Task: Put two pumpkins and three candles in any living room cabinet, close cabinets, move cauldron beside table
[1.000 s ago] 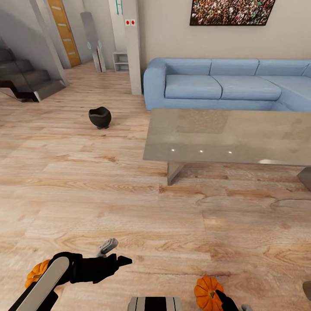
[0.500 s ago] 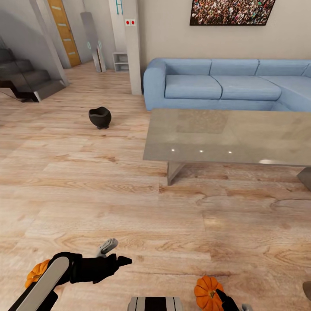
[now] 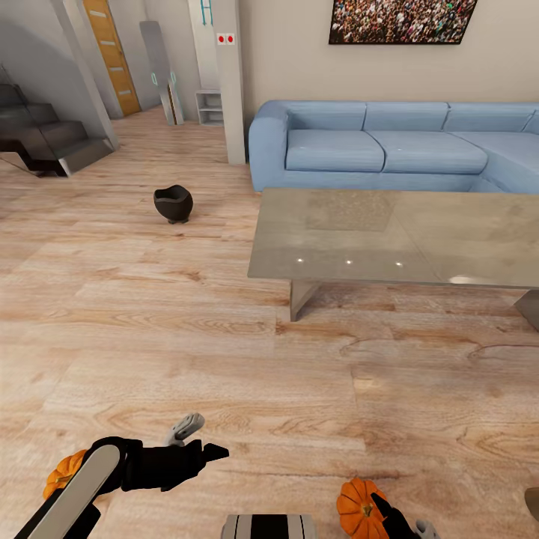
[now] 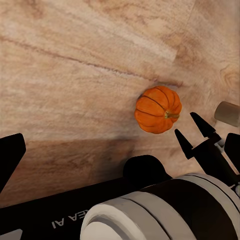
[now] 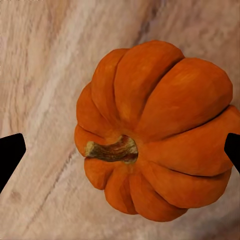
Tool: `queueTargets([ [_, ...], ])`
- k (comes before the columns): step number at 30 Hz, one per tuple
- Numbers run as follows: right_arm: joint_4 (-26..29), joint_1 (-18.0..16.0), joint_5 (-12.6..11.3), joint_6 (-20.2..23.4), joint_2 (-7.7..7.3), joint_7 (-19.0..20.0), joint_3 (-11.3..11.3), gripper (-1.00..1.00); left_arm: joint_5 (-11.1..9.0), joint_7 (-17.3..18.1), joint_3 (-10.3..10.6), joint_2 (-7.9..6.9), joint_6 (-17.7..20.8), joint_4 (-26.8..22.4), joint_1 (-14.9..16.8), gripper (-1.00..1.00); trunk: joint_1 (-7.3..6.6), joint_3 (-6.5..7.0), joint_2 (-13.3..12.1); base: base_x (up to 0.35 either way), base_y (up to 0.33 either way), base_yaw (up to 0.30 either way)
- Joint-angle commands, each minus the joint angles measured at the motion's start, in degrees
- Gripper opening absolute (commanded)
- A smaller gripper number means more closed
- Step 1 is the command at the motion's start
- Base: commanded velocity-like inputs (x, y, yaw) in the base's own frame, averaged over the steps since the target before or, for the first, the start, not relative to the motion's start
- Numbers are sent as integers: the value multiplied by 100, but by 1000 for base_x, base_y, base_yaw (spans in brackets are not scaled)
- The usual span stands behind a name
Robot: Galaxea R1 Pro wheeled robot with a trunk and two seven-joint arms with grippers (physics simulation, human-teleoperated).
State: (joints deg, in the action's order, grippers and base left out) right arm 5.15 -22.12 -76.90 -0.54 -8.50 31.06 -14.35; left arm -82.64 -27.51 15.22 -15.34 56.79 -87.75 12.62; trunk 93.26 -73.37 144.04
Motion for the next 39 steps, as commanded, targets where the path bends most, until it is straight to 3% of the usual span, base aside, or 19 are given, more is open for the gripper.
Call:
queueTargets([
  [1, -4, -3, -52, -6, -2, 20, -47, 100, -60, -61, 7, -4, -1, -5, 4, 100, -1, -4, 2, 0, 0, 0],
  [39, -14, -3, -61, -7, -10, 23, -42, 100, -60, 163, 17, -13, -1, -5, 4, 100, -1, -4, 2, -40, -24, 0],
])
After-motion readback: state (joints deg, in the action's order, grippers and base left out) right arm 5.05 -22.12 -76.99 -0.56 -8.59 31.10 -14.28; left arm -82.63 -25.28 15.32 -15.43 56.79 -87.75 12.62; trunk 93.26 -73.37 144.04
